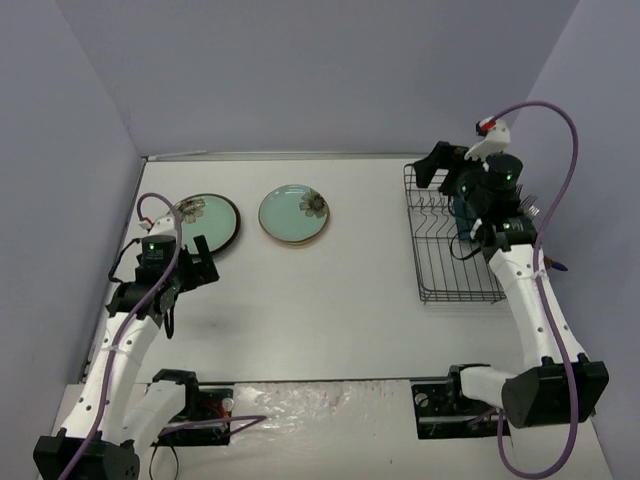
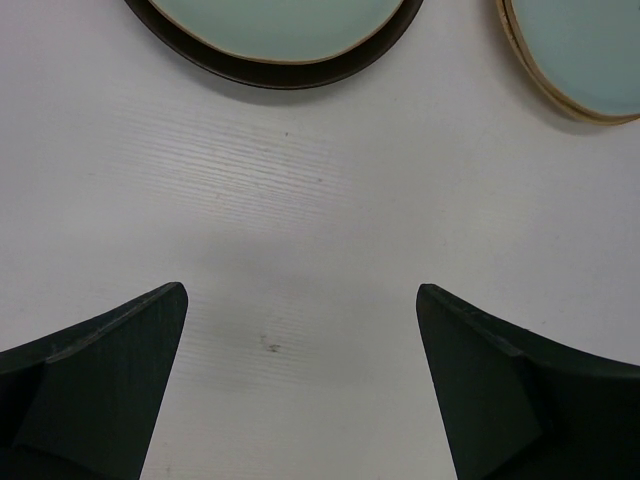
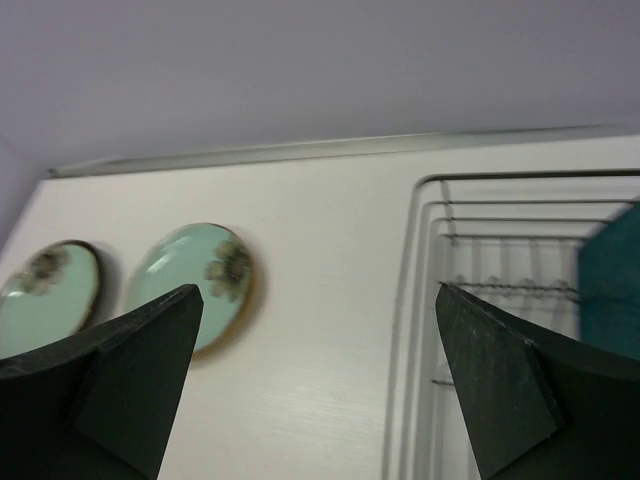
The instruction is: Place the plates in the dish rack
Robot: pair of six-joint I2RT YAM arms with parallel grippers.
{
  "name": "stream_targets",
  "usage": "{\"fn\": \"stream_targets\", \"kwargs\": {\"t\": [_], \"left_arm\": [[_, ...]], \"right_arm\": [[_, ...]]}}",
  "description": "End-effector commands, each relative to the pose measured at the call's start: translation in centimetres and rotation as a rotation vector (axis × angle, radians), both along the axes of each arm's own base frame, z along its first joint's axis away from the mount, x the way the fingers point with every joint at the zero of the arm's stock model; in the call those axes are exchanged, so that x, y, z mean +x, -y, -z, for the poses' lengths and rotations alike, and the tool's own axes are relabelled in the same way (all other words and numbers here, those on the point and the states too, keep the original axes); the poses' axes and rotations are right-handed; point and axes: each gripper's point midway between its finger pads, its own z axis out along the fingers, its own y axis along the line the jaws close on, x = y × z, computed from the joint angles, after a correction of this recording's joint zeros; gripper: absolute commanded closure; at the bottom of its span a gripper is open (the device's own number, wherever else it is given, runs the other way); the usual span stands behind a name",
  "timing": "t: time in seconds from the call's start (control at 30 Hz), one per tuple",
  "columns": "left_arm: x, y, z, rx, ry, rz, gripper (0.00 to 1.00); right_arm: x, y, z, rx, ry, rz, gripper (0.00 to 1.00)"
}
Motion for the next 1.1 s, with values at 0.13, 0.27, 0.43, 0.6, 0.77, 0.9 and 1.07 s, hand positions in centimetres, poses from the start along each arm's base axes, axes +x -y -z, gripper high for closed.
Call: {"fn": "stream_targets", "kwargs": {"t": [0.13,0.27,0.43,0.6,0.77,0.9,1.07], "left_arm": [[6.8,5.1,-2.0,-0.382,0.129,-0.083,0.03],[10.5,7.2,-1.7,-0.379,0.116,-0.103,0.05],[15.4,9.9,-1.3,-0.383,0.092,-0.13,0.09],[19.1,11.6,1.1,-0.363,0.041,-0.184,0.16],[21.5,12.8,4.0,-0.335,-0.03,-0.208,0.25],[22.1,13.9,5.7,-0.301,-0.073,-0.202,0.32],[21.9,14.0,7.3,-0.272,-0.101,-0.217,0.45]], "right_arm": [[-2.9,-9.1,1.5,0.285,0.111,-0.363,0.0],[-4.2,-11.5,4.8,0.273,0.046,-0.426,0.0],[-5.7,-12.9,7.4,0.28,0.001,-0.476,0.0],[-6.7,-13.1,8.8,0.263,-0.022,-0.49,0.0],[-7.4,-13.2,9.2,0.241,-0.024,-0.503,0.0],[-7.6,-13.6,9.5,0.235,-0.031,-0.517,0.0],[-7.9,-13.9,9.7,0.227,-0.031,-0.53,0.0]]}}
